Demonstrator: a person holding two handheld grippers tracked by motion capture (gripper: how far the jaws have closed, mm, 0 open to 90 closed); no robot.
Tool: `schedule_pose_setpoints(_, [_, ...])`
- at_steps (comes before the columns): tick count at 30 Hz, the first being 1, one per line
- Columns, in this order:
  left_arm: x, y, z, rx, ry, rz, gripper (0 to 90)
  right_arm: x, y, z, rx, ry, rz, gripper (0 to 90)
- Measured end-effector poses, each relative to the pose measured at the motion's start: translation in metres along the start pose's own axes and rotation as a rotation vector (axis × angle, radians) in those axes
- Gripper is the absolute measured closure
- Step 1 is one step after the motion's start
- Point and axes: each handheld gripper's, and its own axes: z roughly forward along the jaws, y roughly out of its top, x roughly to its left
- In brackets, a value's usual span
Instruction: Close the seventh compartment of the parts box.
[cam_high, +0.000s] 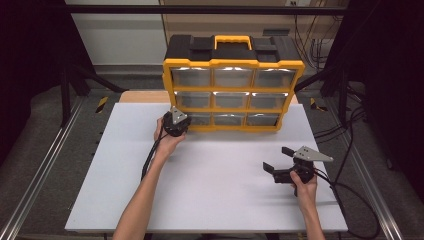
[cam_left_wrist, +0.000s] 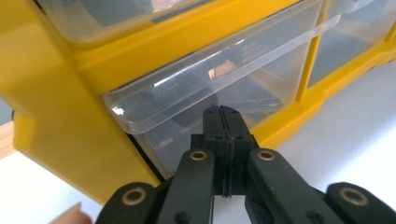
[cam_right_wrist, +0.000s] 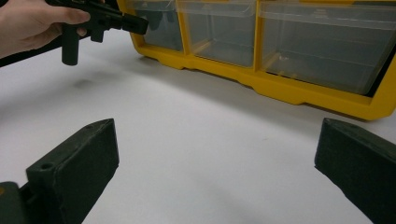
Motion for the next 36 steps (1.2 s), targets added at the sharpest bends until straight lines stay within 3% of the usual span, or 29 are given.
schedule_pose_setpoints(10, [-0.003, -0.004, -0.013, -0.026, -0.048, -0.032, 89.3, 0.0, 0.0, 0.0, -0.004, 0.0, -0.001, 0.5])
schedule_pose_setpoints(14, [-0.004, -0.003, -0.025, -0.044, -0.085, -0.056, 87.4, 0.0, 0.0, 0.0, -0.003, 0.0, 0.0, 0.5])
schedule_pose_setpoints(19, [-0.005, -0.004, -0.04, -0.064, -0.106, -0.056, 82.2, 0.0, 0.0, 0.0, -0.004, 0.001, 0.002, 0.5])
schedule_pose_setpoints(25, [-0.006, -0.006, -0.054, -0.081, -0.156, -0.094, 68.0, 0.0, 0.0, 0.0, -0.004, 0.0, 0.002, 0.5])
schedule_pose_setpoints(36, [-0.006, -0.017, -0.075, -0.109, -0.204, -0.159, 35.4, 0.0, 0.0, 0.0, -0.005, -0.002, 0.002, 0.5])
